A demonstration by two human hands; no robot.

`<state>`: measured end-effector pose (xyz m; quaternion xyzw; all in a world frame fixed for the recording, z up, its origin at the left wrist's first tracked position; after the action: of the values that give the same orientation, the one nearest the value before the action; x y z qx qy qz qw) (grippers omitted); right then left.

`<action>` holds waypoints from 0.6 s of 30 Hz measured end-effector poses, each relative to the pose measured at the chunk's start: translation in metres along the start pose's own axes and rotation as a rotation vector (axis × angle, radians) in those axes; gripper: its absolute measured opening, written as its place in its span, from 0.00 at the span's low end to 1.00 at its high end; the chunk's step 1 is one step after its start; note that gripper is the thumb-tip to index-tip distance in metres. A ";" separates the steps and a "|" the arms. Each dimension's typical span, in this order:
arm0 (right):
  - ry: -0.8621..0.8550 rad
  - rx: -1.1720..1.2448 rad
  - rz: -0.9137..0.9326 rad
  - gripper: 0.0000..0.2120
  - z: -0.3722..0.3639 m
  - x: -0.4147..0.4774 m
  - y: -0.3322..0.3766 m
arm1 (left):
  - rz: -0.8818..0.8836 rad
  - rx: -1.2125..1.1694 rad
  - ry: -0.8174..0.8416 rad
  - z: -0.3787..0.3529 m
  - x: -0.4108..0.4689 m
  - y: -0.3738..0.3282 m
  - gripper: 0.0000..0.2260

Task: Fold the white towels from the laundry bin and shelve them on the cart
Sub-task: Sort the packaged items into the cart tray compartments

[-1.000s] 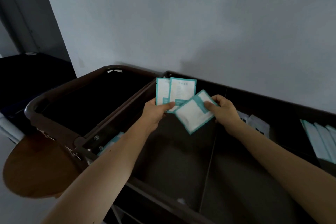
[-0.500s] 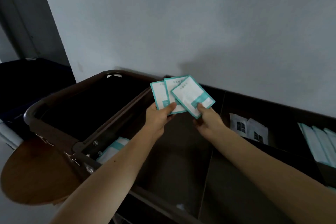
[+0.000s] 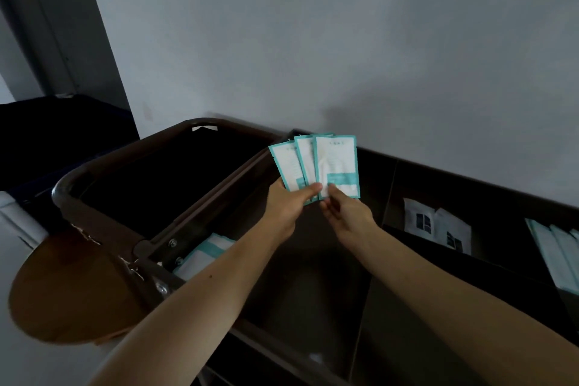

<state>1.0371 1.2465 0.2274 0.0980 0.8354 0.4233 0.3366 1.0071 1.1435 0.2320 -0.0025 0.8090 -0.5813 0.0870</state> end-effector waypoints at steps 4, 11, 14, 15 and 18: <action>-0.046 -0.128 0.075 0.20 0.007 0.007 0.002 | -0.050 0.064 -0.018 0.001 -0.002 -0.002 0.18; 0.115 -0.260 0.271 0.08 0.013 0.004 0.038 | -0.110 0.167 0.118 0.002 -0.012 -0.011 0.15; 0.107 -0.339 0.380 0.10 0.023 0.000 0.052 | -0.122 0.191 0.184 -0.003 -0.022 -0.017 0.16; 0.091 -0.332 0.405 0.08 0.028 -0.002 0.056 | -0.135 0.202 0.196 -0.007 -0.025 -0.020 0.16; 0.031 -0.292 0.456 0.08 0.047 -0.008 0.070 | -0.199 0.259 0.233 -0.021 -0.041 -0.029 0.15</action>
<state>1.0653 1.3167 0.2661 0.2274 0.7268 0.6058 0.2304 1.0413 1.1581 0.2717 -0.0040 0.7278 -0.6826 -0.0658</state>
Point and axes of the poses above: each hand's wrist, its own x-axis towards the middle knuckle, its own z-axis out of the back of the hand, y = z × x, the point moved 3 cm from there along x, towards the middle knuckle, and after that the axes turned 12 degrees about -y, right-handed, at the moved point
